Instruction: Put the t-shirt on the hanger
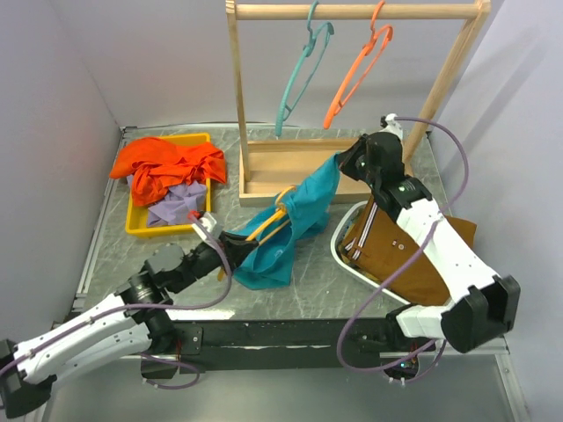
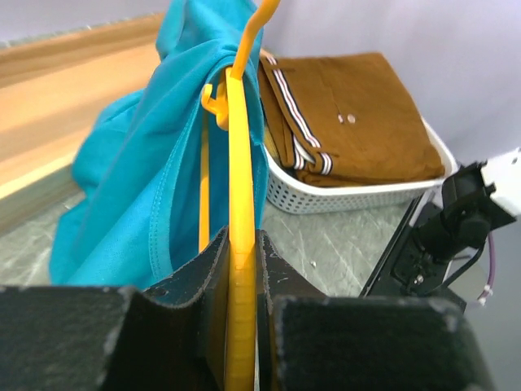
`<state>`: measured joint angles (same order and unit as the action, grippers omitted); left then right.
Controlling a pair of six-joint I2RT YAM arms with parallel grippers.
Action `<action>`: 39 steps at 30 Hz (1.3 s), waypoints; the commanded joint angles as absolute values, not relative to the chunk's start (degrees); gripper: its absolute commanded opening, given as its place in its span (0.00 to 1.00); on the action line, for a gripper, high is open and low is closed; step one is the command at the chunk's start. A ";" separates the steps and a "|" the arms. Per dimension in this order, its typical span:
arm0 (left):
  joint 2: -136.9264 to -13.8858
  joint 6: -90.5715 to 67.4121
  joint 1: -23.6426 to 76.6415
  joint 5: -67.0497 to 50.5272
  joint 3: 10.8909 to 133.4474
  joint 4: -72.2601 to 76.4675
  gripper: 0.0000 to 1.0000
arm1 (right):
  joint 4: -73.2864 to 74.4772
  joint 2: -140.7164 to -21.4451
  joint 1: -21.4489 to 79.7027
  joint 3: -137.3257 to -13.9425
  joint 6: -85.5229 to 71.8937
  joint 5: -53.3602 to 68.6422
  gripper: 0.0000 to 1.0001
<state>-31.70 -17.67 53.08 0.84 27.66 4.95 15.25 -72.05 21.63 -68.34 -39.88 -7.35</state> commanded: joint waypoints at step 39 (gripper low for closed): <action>-46.84 2.10 66.80 10.37 15.47 39.55 0.02 | 26.28 -70.91 15.46 -57.39 -63.98 18.54 0.85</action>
<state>-46.57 -1.63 66.48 12.97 13.93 35.79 31.14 -68.16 14.20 -57.08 -61.04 16.58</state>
